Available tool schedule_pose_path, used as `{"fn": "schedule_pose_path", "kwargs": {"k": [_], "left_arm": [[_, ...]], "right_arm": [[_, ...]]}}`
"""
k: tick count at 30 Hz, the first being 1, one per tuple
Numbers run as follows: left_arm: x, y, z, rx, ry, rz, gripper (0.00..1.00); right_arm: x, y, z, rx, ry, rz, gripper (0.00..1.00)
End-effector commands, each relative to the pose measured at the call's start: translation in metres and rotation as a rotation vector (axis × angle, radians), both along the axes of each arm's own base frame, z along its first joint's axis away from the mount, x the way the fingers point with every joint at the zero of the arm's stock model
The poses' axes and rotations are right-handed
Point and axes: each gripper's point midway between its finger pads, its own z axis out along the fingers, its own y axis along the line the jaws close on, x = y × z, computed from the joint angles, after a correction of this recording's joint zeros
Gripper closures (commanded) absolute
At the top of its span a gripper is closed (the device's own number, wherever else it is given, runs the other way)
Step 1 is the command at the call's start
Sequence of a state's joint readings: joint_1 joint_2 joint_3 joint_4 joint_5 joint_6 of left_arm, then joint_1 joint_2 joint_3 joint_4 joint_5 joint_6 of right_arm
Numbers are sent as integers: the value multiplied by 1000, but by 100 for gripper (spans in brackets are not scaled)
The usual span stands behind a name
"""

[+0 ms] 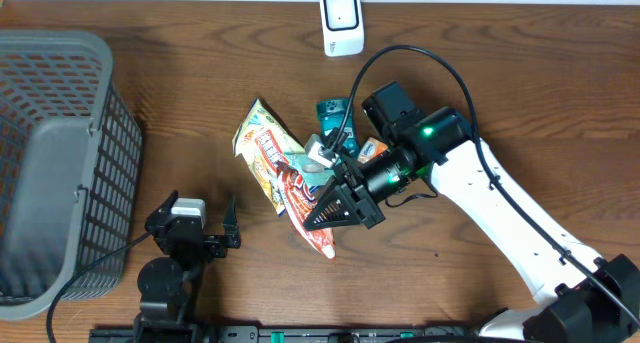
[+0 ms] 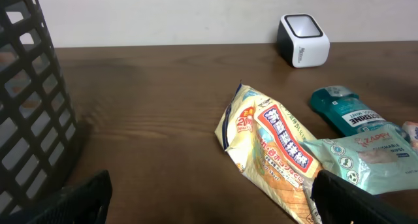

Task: Scan the item barcode
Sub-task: 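Carry the TOP bar to the white scanner at the back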

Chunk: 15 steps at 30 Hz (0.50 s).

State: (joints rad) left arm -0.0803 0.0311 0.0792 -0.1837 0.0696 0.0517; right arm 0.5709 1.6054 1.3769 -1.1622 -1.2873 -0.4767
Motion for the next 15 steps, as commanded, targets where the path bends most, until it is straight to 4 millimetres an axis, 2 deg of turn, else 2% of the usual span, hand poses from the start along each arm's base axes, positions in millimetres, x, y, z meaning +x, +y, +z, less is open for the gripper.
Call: {"fn": "schedule_pose_path", "kwargs": {"k": [1, 3, 5, 7, 8, 10, 11, 14, 15], "left_arm": [[-2, -1, -13, -4, 43, -4, 2], [-2, -1, -13, -4, 43, -4, 2], [-2, -1, -13, -4, 43, -4, 2], [-2, -1, -13, -4, 43, -4, 2], [-2, -1, -13, -4, 43, -4, 2], [-2, -1, -13, -4, 43, -4, 2], [-2, -1, -13, -4, 43, -4, 2], [-2, -1, -13, -4, 43, -4, 2], [-2, -1, -13, -4, 43, -4, 2]], "right_arm": [[8, -6, -28, -131, -114, -14, 99], [25, -16, -55, -313, -167, -89, 99], [53, -27, -79, -508, -202, -236, 99], [99, -51, -100, -734, -296, -482, 99], [124, -67, -104, -824, -374, -602, 99], [161, -93, -104, -941, -506, -773, 99], [173, -101, -103, -965, -538, -828, 99], [199, -109, -106, -944, -514, -923, 99], [211, -111, -113, -922, -488, -942, 99]]}}
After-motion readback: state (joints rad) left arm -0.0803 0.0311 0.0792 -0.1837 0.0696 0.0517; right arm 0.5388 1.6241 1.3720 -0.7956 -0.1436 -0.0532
